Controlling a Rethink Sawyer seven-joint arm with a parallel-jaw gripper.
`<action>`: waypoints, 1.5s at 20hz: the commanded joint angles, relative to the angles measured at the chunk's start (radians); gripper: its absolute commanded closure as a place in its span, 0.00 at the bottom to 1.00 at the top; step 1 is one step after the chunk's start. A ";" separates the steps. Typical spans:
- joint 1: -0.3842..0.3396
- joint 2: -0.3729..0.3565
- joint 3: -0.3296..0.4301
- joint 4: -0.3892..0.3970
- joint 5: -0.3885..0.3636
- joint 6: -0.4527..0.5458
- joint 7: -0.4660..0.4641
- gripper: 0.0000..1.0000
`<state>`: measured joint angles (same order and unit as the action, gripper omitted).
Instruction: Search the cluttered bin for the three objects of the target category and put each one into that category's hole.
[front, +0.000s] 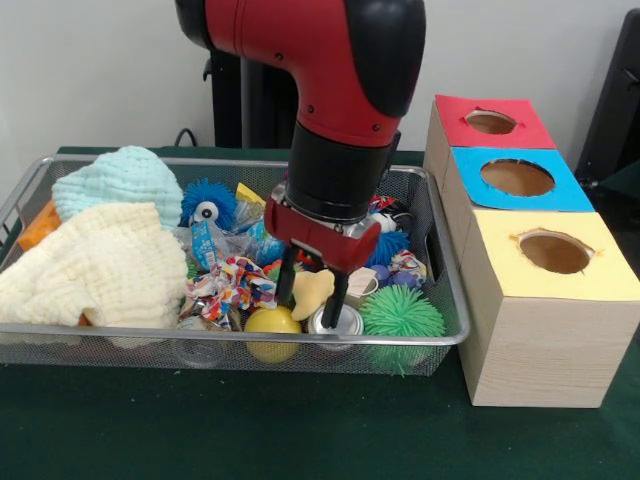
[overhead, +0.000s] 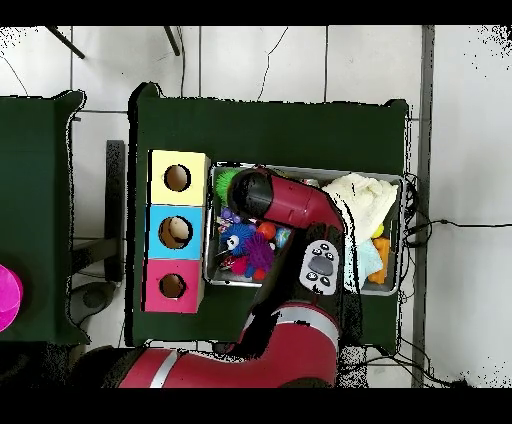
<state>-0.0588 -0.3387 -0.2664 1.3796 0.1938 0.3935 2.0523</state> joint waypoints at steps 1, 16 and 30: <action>0.006 0.033 0.020 -0.052 0.024 0.112 0.158 0.00; -0.004 -0.146 0.024 0.111 -0.005 0.205 0.110 0.00; -0.044 -0.145 0.040 0.166 -0.045 0.125 0.081 0.00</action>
<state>-0.0698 -0.4967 -0.2705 1.4140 0.1914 0.4905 2.0523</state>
